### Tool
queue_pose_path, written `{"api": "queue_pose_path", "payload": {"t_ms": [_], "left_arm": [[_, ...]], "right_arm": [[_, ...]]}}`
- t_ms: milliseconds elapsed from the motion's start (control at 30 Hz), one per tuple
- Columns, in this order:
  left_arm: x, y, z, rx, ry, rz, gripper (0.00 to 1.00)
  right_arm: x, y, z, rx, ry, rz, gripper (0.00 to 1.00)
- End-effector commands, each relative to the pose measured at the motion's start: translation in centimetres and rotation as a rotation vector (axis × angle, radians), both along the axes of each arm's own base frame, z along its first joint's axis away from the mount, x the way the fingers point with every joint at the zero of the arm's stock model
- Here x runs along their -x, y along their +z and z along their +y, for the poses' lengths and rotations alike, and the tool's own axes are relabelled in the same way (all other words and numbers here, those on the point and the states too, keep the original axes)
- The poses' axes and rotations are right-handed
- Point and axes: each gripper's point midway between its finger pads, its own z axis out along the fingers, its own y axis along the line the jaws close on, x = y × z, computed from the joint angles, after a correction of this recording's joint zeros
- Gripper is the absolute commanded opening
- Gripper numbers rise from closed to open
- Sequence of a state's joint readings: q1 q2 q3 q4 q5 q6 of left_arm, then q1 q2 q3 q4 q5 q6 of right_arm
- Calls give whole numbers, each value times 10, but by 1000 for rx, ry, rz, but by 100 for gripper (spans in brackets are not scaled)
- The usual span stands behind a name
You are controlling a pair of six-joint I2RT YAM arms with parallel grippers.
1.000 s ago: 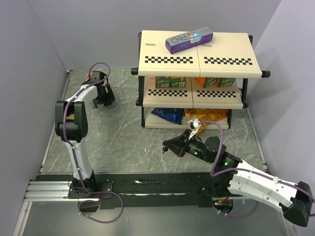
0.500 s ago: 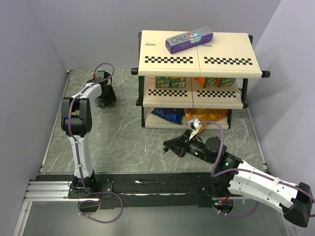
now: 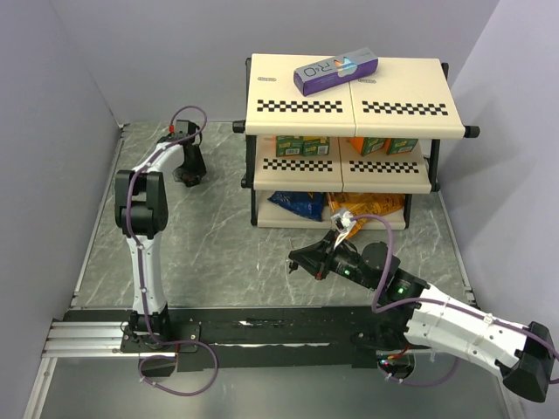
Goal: Unlock with the key
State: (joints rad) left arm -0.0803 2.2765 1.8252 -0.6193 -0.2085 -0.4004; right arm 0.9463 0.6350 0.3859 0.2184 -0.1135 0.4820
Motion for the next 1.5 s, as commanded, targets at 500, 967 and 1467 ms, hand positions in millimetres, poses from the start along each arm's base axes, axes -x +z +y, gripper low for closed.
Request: {"api": "queue_pose_path", "payload": {"t_ms": [500, 967, 1467], "left_arm": [[63, -18, -37, 214, -32, 25, 1], [177, 88, -117, 581, -139, -252, 1], [209, 97, -109, 193, -348, -230, 1]], "right_arm": [[-3, -1, 12, 5, 3, 43, 0], [18, -26, 91, 88, 74, 196, 0], [-6, -53, 128, 71, -6, 359, 0]]}}
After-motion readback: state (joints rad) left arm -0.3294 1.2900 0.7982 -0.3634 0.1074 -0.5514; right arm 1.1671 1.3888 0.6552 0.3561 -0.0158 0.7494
